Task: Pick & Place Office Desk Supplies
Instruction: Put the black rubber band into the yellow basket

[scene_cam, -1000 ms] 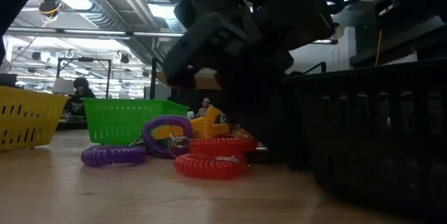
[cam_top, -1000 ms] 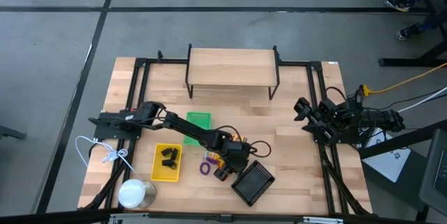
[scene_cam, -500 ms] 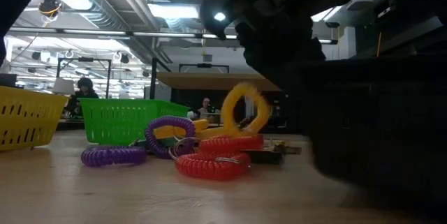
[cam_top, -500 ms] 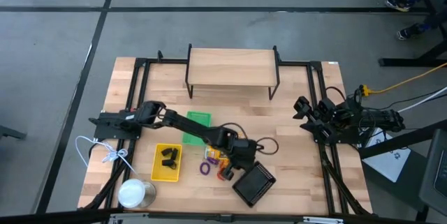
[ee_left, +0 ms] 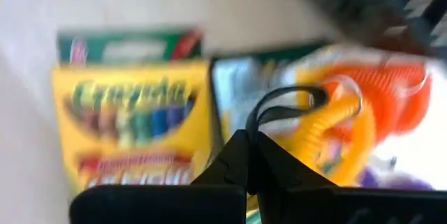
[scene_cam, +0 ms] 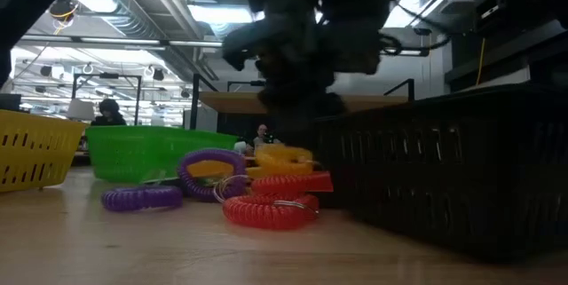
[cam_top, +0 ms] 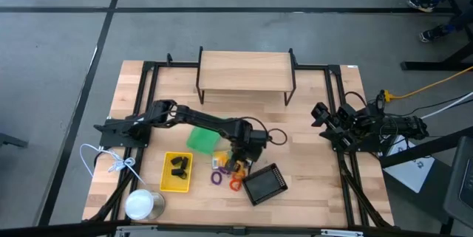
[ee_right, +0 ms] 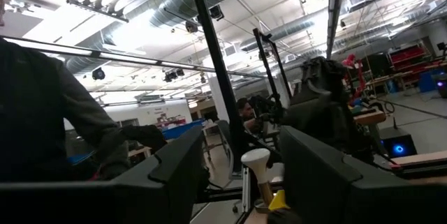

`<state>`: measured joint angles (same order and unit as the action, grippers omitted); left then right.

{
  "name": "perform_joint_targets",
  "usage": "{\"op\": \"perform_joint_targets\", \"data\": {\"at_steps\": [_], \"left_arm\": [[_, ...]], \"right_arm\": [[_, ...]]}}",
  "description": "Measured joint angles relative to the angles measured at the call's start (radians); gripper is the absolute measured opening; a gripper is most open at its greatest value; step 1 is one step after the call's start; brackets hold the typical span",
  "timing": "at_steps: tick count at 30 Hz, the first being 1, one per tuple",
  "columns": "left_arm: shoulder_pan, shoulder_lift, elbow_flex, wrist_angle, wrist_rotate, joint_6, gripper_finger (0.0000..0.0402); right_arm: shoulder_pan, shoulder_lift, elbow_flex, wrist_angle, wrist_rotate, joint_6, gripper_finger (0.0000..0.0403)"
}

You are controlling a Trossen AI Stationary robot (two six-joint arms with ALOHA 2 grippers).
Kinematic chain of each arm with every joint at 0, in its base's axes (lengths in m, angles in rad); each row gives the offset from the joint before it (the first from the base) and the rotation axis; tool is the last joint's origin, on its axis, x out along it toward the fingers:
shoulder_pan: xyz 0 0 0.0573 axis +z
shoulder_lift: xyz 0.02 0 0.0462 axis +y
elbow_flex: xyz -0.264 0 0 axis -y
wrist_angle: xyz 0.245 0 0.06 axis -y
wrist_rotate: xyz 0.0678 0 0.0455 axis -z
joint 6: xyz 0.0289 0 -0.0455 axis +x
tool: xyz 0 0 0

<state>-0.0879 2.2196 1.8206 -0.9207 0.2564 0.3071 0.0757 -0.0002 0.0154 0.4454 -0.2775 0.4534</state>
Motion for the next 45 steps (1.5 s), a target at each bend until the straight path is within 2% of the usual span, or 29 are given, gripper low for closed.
{"op": "perform_joint_targets", "data": {"at_steps": [6,13,17,20,23,25,29,32,35,37,41,45], "left_arm": [[0.039,0.000,0.001,-0.087,-0.001,-0.052,0.0004],[0.048,-0.087,0.003,-0.049,0.070,-0.148,0.0004],[0.066,-0.179,0.002,0.094,0.087,-0.248,0.0004],[0.095,-0.267,-0.033,0.281,0.070,-0.339,0.0004],[0.118,-0.374,-0.151,0.445,0.015,-0.412,0.0003],[0.127,-0.460,-0.282,0.533,-0.020,-0.469,0.0003],[0.118,-0.671,-0.623,0.773,-0.075,-0.628,0.0003],[0.068,-0.853,-0.870,0.893,-0.165,-0.772,0.0003],[-0.022,-1.043,-1.045,0.879,-0.279,-0.889,0.0003],[-0.089,-1.166,-1.119,0.823,-0.316,-0.950,0.0003],[-0.217,-1.346,-1.182,0.583,-0.319,-1.054,0.0003],[-0.328,-1.427,-1.194,0.416,-0.280,-1.116,0.0003]], "right_arm": [[0.000,0.000,0.000,0.000,0.000,-0.017,0.0197],[0.000,0.000,0.000,0.000,-0.001,-0.023,0.0197],[0.000,0.000,0.000,0.000,-0.003,-0.024,0.0197],[0.000,0.000,0.000,0.000,-0.003,-0.023,0.0197],[0.000,0.000,0.000,0.007,-0.003,-0.019,0.0197],[0.000,0.000,0.000,0.021,-0.003,-0.019,0.0197],[0.000,0.000,0.000,0.034,-0.003,-0.023,0.0197],[0.000,0.000,0.000,0.034,0.004,-0.023,0.0197],[0.000,0.000,0.000,0.034,0.026,-0.023,0.0197],[0.000,0.000,0.000,0.033,0.032,-0.023,0.0197],[0.000,0.000,0.000,0.033,0.058,-0.018,0.0197],[0.000,0.000,0.000,0.033,0.061,-0.015,0.0197]]}}
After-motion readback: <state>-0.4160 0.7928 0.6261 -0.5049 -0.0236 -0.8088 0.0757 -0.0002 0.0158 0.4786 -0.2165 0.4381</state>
